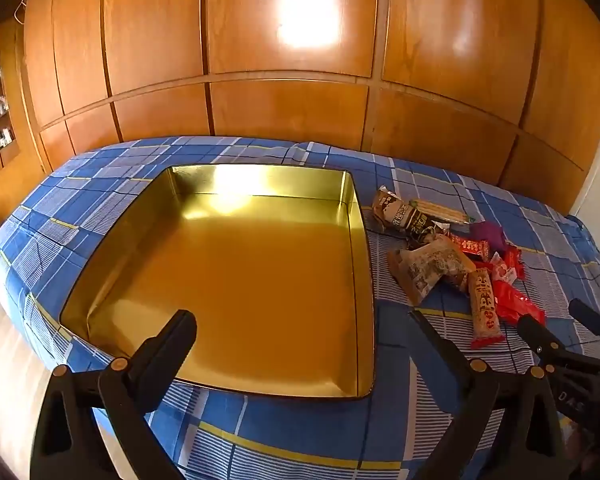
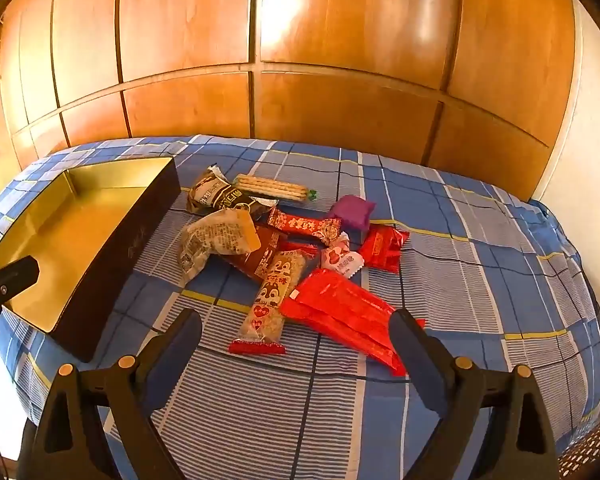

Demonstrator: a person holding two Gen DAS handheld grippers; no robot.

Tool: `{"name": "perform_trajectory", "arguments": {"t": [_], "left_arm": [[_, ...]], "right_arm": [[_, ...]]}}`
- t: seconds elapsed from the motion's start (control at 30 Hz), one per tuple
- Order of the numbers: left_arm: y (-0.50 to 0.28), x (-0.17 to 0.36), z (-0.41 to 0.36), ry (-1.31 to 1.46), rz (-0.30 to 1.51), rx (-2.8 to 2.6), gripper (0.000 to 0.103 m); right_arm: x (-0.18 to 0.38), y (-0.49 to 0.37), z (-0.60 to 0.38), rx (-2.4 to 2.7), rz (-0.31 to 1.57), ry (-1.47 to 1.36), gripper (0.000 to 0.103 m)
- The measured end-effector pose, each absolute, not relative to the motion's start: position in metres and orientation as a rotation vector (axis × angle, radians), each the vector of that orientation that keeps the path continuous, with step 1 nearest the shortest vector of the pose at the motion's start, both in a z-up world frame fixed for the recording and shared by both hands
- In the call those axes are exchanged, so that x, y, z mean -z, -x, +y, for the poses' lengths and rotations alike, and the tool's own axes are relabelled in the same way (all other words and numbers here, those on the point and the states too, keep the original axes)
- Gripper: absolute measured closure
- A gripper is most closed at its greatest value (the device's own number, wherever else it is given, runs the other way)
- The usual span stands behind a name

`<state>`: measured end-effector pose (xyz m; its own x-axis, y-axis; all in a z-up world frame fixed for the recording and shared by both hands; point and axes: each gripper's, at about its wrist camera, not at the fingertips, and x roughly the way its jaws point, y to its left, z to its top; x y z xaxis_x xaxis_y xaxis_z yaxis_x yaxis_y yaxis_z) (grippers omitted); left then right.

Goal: Organize snacks
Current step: 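Move the left tool toward the snack pile beside the gold tray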

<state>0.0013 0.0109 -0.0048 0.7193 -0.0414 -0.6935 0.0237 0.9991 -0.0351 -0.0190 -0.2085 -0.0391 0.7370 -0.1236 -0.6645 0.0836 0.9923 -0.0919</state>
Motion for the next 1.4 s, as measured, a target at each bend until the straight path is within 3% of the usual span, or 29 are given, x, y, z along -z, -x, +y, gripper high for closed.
{"name": "perform_trajectory", "arguments": {"t": [1.4], "left_arm": [[0.007, 0.001, -0.002, -0.014, 0.763, 0.1, 0.0]], "right_arm": [[0.028, 0.025, -0.208, 0.098, 0.694, 0.063, 0.007]]}}
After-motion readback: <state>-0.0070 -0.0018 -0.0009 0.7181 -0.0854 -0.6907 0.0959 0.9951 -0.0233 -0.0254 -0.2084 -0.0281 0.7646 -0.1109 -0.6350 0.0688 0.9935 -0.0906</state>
